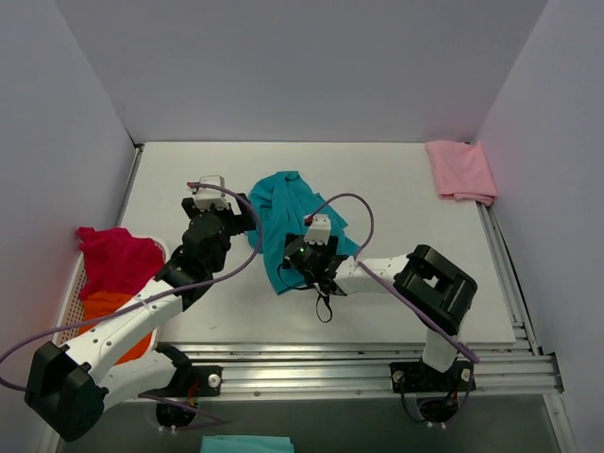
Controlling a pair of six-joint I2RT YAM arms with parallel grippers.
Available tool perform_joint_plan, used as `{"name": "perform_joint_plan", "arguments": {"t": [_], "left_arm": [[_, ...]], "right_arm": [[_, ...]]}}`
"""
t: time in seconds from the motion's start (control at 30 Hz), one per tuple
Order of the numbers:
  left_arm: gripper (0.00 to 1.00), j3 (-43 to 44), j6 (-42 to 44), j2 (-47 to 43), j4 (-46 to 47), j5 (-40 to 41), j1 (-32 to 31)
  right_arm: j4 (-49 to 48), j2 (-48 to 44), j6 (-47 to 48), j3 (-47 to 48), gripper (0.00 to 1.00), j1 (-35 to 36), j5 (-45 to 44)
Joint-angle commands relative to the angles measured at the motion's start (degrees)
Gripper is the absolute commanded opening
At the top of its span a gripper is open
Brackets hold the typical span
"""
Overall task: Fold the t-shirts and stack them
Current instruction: Flatten the tshirt out
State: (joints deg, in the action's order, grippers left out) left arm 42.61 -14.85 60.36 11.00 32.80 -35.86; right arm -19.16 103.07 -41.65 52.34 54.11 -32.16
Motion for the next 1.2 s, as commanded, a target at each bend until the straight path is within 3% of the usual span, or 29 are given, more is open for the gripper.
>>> {"name": "perform_joint_plan", "arguments": {"t": [0.0,0.03,0.07,0.23,0.37,0.4,0.5,0.7,0.8,0.9,1.1,1.17], "left_arm": [[0.94,0.5,-0.5,0.3,2.5,1.0,0.2],[0.94,0.5,-0.5,0.4,2.7,1.0,0.2],[0.94,0.5,-0.4,0.5,2.8,1.0,0.2],[0.94,0.7,-0.4,1.2,2.9,1.1,0.2],[0.94,0.8,-0.4,1.4,3.0,1.0,0.2],[0.94,0.8,-0.4,1.5,3.0,1.0,0.2],[0.94,0.9,-0.4,1.5,2.8,1.0,0.2],[0.94,0.9,-0.4,1.7,2.8,1.1,0.2],[0.94,1.2,-0.4,1.4,2.4,1.0,0.2],[0.94,1.1,-0.4,0.8,2.4,1.1,0.2],[0.94,0.7,-0.8,-0.2,2.8,0.3,0.0],[0.94,0.5,-1.1,0.0,3.5,-0.3,-0.1]], "right_arm": [[-0.9,1.2,1.0,2.1,0.79,-0.9,-1.5],[-0.9,1.4,1.0,2.1,0.72,-1.1,-1.2],[-1.0,1.7,1.1,2.2,0.54,-1.1,-0.9],[-1.0,2.9,1.2,2.2,0.43,-1.2,0.2],[-1.1,3.1,1.2,2.0,0.28,-1.4,0.7],[-1.1,3.3,1.3,2.1,0.15,-1.5,0.7],[-0.8,3.2,1.2,2.1,0.0,-1.6,0.7],[-0.1,1.6,1.0,1.2,0.0,-1.7,0.2],[4.5,-3.5,0.0,0.4,0.0,-1.5,-2.1],[15.8,-13.7,-2.1,0.6,0.0,-0.1,-6.8],[45.1,-43.1,-10.8,1.4,0.0,1.4,-25.8],[50.1,-51.4,-13.0,1.5,0.0,0.0,-30.7]]}}
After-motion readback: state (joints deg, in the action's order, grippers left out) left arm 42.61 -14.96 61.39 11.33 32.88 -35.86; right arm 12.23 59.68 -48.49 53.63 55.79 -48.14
